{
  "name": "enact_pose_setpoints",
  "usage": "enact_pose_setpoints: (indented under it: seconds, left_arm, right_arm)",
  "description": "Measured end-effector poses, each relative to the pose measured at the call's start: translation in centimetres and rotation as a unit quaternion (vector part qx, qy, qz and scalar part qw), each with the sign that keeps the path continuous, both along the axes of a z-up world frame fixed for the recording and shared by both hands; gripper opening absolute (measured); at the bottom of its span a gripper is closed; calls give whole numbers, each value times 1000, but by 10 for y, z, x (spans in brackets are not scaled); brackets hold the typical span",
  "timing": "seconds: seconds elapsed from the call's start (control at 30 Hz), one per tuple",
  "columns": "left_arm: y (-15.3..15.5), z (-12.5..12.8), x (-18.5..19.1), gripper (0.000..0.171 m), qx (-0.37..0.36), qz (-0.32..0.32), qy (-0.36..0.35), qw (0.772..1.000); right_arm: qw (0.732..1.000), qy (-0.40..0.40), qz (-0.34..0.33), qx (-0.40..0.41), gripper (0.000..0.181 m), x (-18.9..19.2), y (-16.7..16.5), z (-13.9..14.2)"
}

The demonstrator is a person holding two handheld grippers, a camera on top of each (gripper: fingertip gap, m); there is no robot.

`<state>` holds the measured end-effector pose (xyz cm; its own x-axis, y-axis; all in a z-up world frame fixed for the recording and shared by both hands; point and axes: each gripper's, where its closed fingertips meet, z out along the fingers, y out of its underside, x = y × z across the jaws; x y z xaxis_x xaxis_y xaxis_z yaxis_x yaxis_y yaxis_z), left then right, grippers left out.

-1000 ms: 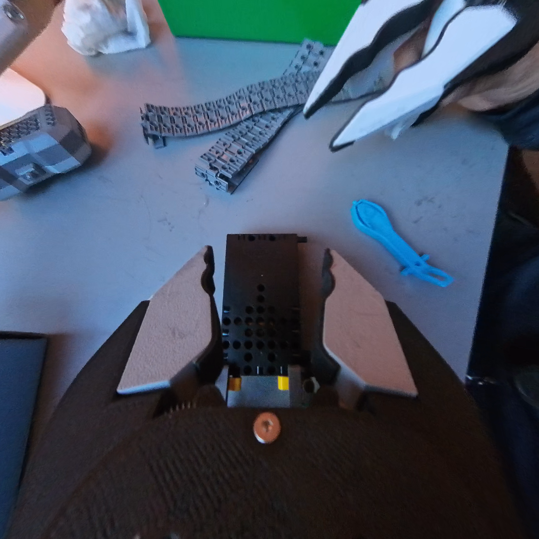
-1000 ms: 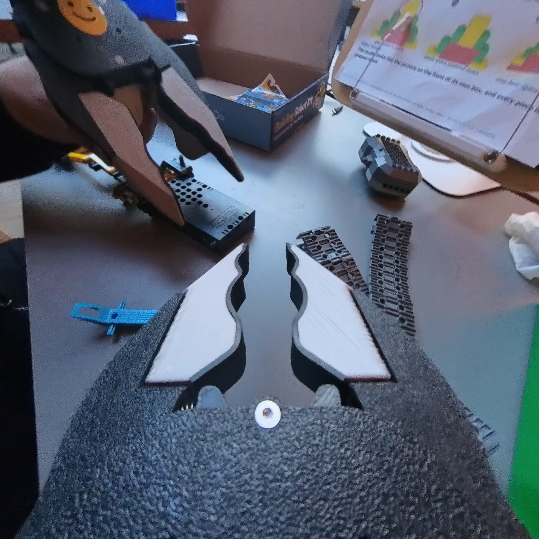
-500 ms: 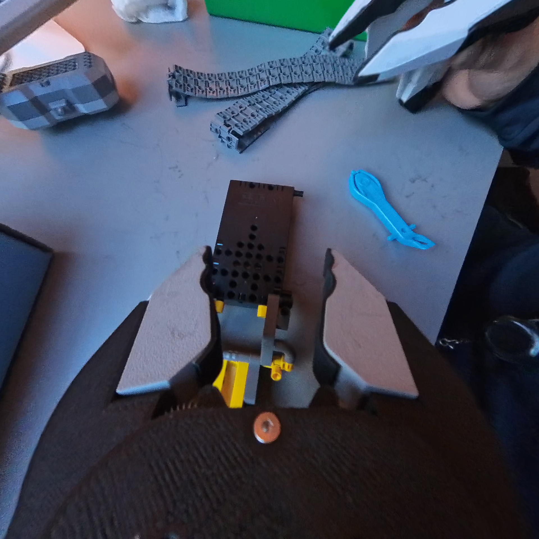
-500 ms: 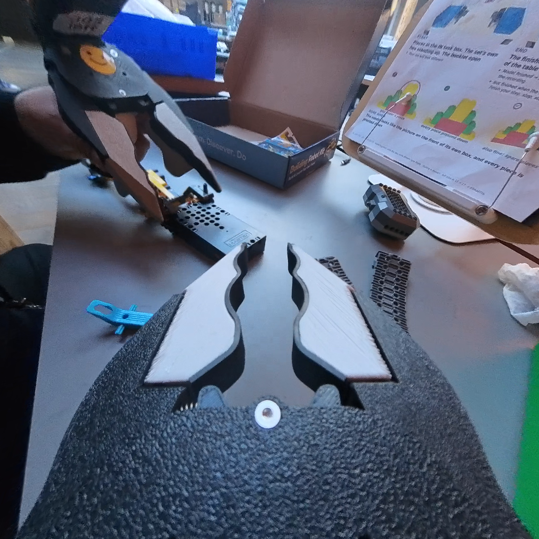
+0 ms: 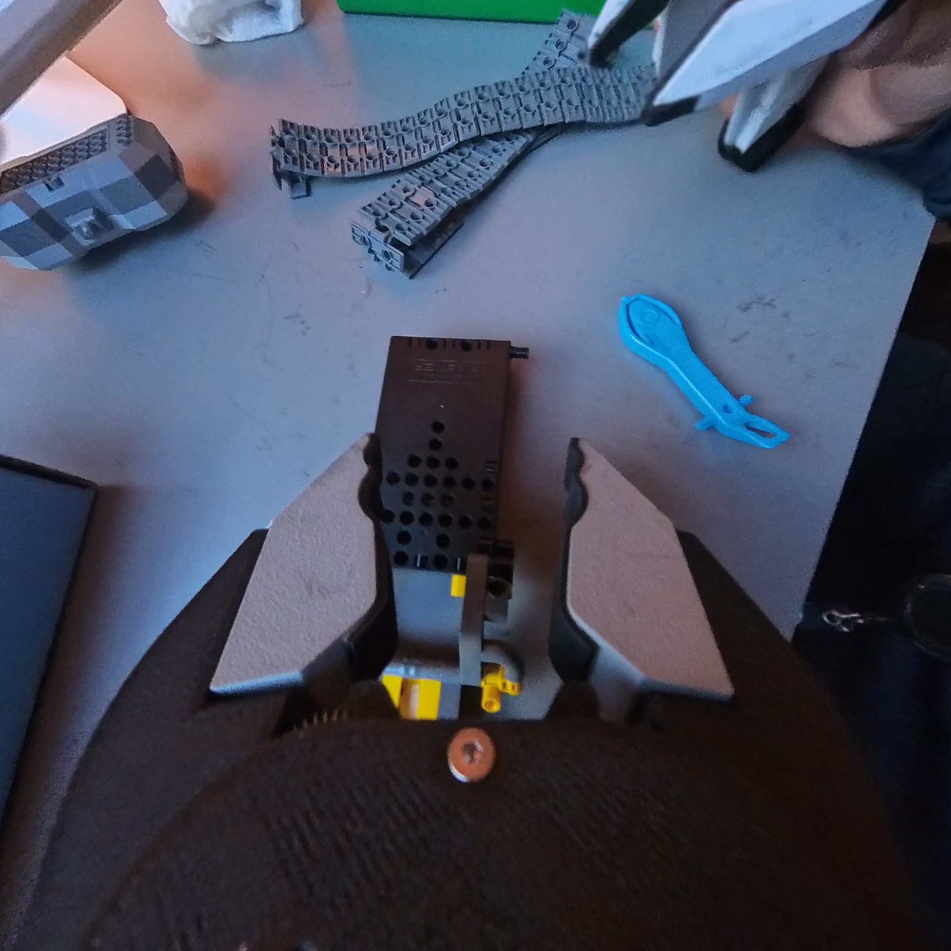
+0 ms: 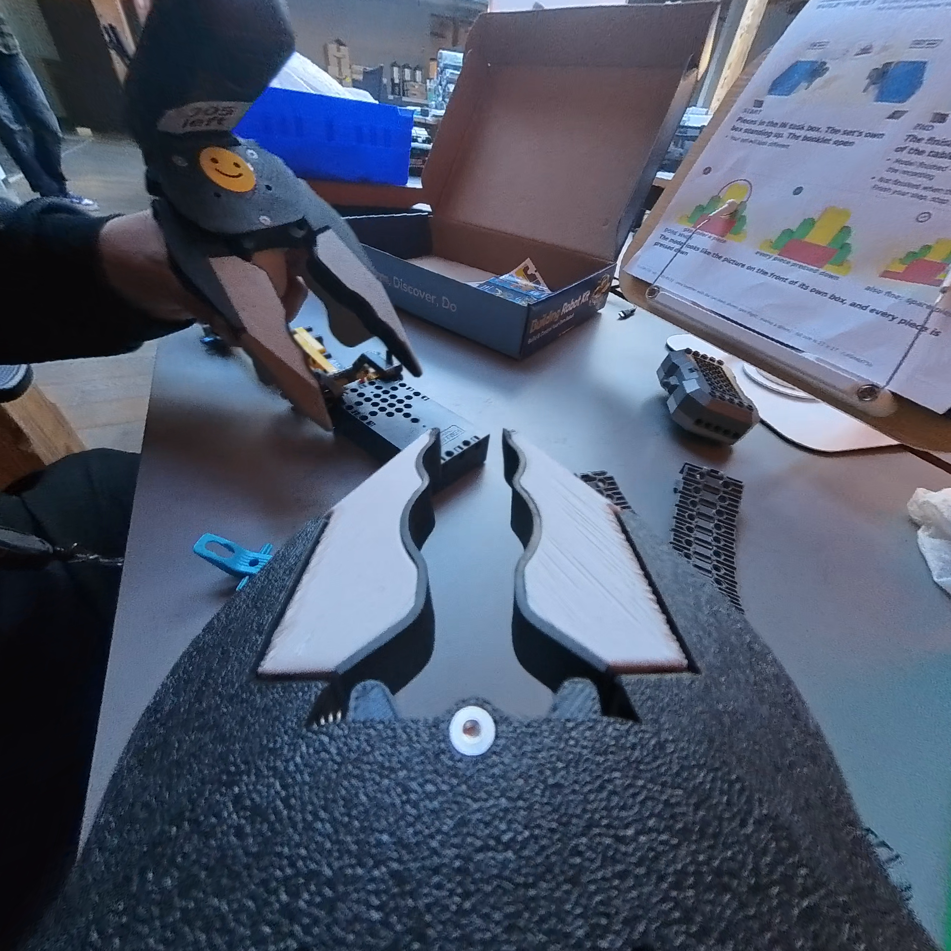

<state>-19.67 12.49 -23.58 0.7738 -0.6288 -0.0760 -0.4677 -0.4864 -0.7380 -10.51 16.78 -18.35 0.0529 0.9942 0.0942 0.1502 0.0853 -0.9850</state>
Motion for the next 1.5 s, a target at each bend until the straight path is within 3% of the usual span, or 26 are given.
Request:
enact_pose_setpoints:
  seconds: [0.23,0.33,0.43,0.57,0.63,0.8,0.93,1.1,1.2,1.33,1.5]
  left_arm:
    - [10,-17,2,72,-56,-20,9,998]
    - [13,-17,4,69,-60,-29,14,998]
    - [15,-18,2,65,-60,-37,31,997]
    - [18,-23,-4,66,-70,-36,71,994]
    - [18,-26,-5,67,-66,-36,85,994]
    - [20,-28,-7,66,-67,-33,88,993]
    - [24,-31,-12,60,-55,-24,127,990]
    - [27,-29,-20,60,-2,8,152,988]
    - [30,-26,-24,59,46,31,185,981]
    - [33,-20,-27,59,117,22,262,958]
    - [29,-14,-23,59,163,-7,282,945]
  right_arm:
    - [992,-39,113,33,25,9,-40,-12]
    - [979,-109,161,57,31,17,-54,-34]
    - [965,-179,183,57,54,18,-57,-56]
    - [942,-253,203,85,58,10,-55,-80]
    - [934,-270,210,99,59,7,-54,-86]
    - [921,-285,254,80,35,6,-63,-90]
    - [930,-291,216,63,25,-1,-53,-90]
    - [952,-303,33,10,24,-10,-9,-90]
    - [952,-303,-22,-29,24,-12,-5,-90]
    - [952,-303,-25,-27,25,-15,-12,-90]
    - [959,-265,13,-98,33,-17,-12,-78]
